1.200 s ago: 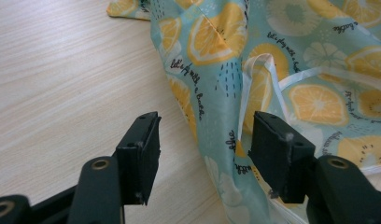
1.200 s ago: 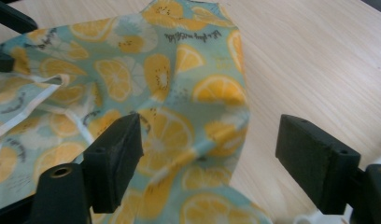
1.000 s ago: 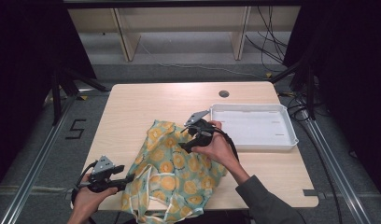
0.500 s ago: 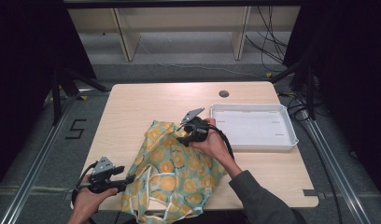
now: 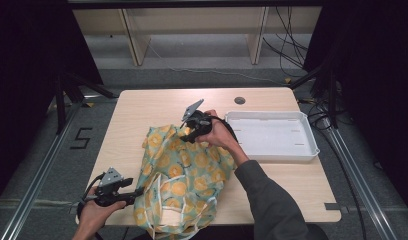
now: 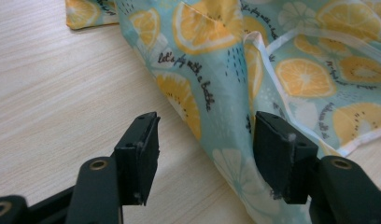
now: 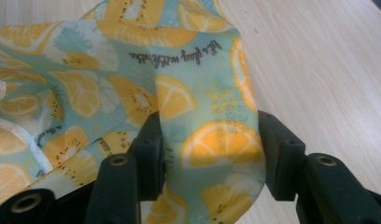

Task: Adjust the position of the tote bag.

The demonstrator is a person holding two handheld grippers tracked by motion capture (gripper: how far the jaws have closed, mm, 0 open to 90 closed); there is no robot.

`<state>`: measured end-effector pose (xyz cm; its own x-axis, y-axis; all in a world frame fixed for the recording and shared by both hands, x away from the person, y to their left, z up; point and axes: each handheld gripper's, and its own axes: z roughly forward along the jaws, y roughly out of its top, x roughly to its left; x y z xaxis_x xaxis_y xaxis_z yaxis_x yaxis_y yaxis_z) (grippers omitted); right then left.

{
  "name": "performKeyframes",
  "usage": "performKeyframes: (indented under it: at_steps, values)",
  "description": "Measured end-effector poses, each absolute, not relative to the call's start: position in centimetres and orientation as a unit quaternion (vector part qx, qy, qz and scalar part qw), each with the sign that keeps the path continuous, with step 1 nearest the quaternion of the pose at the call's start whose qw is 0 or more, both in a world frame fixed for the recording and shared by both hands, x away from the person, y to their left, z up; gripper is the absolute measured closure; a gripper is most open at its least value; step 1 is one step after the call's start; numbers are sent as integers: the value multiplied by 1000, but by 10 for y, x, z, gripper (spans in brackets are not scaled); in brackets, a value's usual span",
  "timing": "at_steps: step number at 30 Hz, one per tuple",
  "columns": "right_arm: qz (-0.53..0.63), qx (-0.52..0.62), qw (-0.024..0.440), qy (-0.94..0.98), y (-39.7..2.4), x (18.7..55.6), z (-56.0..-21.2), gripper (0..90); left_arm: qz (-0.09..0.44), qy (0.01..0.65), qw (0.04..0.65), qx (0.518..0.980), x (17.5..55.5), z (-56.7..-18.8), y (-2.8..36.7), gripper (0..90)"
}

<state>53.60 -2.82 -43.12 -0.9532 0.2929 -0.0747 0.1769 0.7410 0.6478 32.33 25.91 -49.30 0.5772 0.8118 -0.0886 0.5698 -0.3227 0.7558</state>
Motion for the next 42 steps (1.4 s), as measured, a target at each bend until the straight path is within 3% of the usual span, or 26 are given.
performKeyframes:
  at_steps: [10,11,13,15,18,23,26,29,35,42]
  values:
    - [332,101,72,935,-27,551,-430,500,154,428,390,801,324,-496,255,412]
    - [341,120,69,930,-28,551,-431,475,153,427,382,805,325,-496,256,413]
    - [349,143,79,923,-30,549,-429,321,151,428,386,803,324,-496,255,413]
    - [359,164,93,914,-35,545,-424,248,154,424,384,806,324,-494,256,412]
    - [370,171,94,908,-43,538,-418,246,159,429,387,801,325,-493,255,413]
    - [381,200,136,893,-75,506,-402,265,172,433,396,791,324,-486,253,426]
    - [398,206,123,885,-87,489,-398,280,175,430,408,786,321,-480,252,424]
    - [409,189,86,888,-106,451,-398,293,174,425,421,782,314,-469,250,438]
    - [405,156,42,900,-112,409,-407,275,171,418,423,786,308,-464,243,441]
    - [396,136,45,907,-113,377,-413,275,167,408,412,797,308,-464,245,433]
